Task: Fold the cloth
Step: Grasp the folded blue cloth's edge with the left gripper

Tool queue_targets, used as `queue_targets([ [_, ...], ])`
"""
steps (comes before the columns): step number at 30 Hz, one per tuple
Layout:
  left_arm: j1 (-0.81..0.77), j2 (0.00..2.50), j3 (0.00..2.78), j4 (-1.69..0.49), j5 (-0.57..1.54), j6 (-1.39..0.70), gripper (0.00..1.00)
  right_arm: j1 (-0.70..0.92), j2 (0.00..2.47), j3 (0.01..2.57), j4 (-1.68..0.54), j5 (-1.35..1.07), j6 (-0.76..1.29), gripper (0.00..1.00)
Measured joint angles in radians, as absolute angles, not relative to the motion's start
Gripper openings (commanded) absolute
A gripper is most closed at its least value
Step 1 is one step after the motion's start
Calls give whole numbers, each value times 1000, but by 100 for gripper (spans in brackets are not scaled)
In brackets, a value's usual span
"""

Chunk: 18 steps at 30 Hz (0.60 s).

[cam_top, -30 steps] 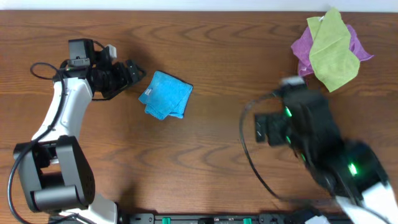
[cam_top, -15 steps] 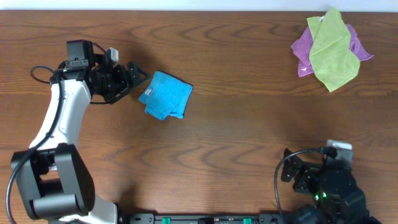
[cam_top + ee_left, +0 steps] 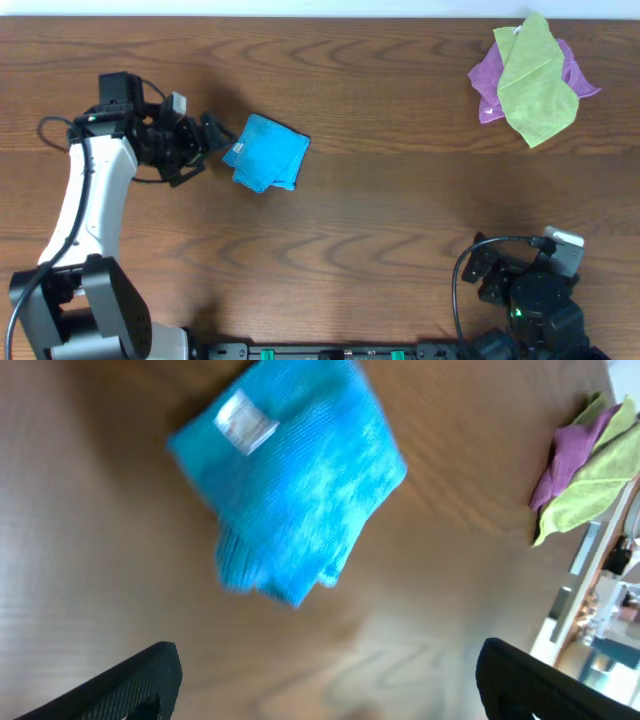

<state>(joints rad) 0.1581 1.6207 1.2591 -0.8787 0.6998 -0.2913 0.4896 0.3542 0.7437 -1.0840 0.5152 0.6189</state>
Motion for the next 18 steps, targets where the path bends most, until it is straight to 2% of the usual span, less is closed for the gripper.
queue_targets([
  [10, 175, 1322, 1254, -1060, 647, -310, 95, 490, 354, 744, -1081, 521, 621, 99],
  [18, 175, 1073, 948, -936, 622, -459, 95, 490, 354, 743, -1093, 526, 621, 99],
])
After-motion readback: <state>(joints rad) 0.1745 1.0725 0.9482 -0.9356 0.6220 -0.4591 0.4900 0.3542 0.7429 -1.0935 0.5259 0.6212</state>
